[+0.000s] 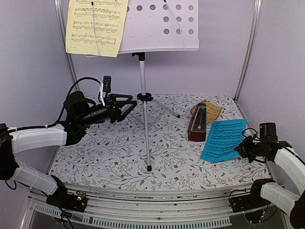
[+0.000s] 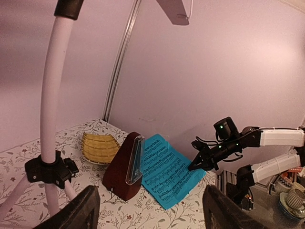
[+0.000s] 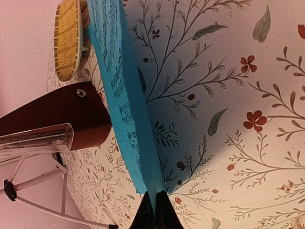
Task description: Pack up the instrument practice props
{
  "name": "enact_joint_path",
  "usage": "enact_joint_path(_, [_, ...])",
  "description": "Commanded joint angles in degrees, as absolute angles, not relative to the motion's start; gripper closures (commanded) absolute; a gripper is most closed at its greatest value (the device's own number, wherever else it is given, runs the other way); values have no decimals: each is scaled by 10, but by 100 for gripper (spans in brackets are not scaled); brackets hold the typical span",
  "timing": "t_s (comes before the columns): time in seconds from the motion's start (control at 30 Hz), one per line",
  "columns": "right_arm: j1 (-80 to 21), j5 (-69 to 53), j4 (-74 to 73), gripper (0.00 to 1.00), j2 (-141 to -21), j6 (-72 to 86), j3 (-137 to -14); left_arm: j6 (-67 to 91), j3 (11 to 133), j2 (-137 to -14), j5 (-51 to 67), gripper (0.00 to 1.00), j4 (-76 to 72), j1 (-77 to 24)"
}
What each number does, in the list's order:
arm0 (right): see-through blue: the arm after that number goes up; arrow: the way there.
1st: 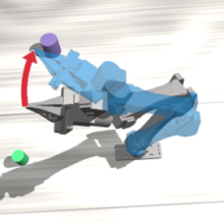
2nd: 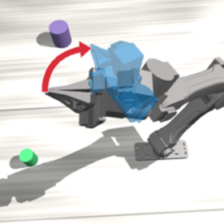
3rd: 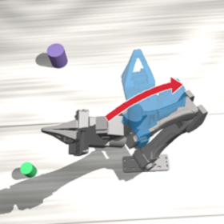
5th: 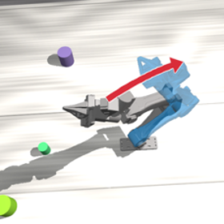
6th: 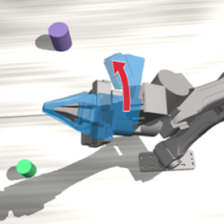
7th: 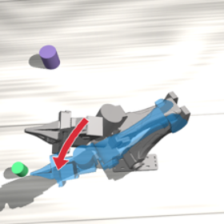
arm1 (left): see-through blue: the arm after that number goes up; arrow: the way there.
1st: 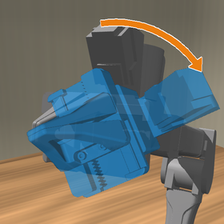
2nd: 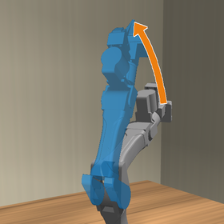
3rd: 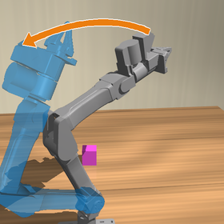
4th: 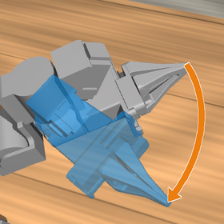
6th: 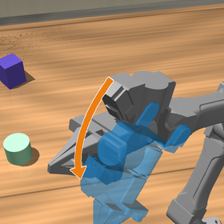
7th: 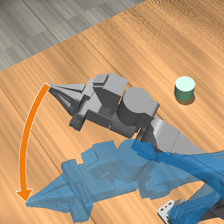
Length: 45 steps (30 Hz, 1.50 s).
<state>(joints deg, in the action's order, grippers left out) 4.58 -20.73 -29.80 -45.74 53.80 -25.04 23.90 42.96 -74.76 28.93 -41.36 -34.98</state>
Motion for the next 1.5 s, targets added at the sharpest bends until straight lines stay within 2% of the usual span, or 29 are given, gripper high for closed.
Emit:
enact_joint_path(0.0, [47, -195, -242, 99, -474, 560, -233, 256, 405, -731, 280, 23, -426, -335])
enact_joint_path(0.1, [47, -176, -229, 98, -477, 551, -231, 297, 376, -729, 288, 23, -456, -324])
enact_joint_path(0.2, [46, -159, -228, 84, -479, 539, -235, 331, 346, -741, 287, 23, -486, -321])
enact_joint_path(0.3, [46, -136, -237, 50, -478, 530, -247, 359, 338, -763, 284, 23, -493, -321])
enact_joint_path(0.33, [46, -124, -245, 35, -477, 527, -254, 372, 341, -771, 281, 23, -495, -321])
enact_joint_path(0.37, [46, -109, -254, 25, -474, 521, -263, 388, 345, -780, 279, 23, -498, -321])
enact_joint_path(0.43, [46, -83, -272, 13, -467, 510, -281, 421, 353, -804, 291, 24, -524, -322])
enact_joint_path(0.5, [46, -56, -290, 7, -454, 499, -301, 440, 367, -834, 301, 24, -544, -326])
enact_joint_path(0.63, [47, 36, -332, 1, -410, 478, -341, 451, 399, -894, 307, 27, -526, -328])
enact_joint_path(0.8, [46, 93, -324, 1, -348, 451, -372, 445, 424, -927, 297, 27, -502, -329])
enact_joint_path(0.9, [47, 65, -280, 1, -332, 425, -373, 440, 442, -948, 297, 28, -490, -331])
enact_joint_path(1.1, [46, -99, -151, 0, -371, 380, -364, 439, 474, -988, 308, 28, -483, -334])
enact_joint_path(1.23, [46, -182, -76, 1, -410, 373, -366, 438, 495, -1014, 315, 36, -478, -338])
enact_joint_path(1.47, [19, -246, -23, 3, -454, 364, -370, 438, 506, -1036, 302, 66, -478, -345])
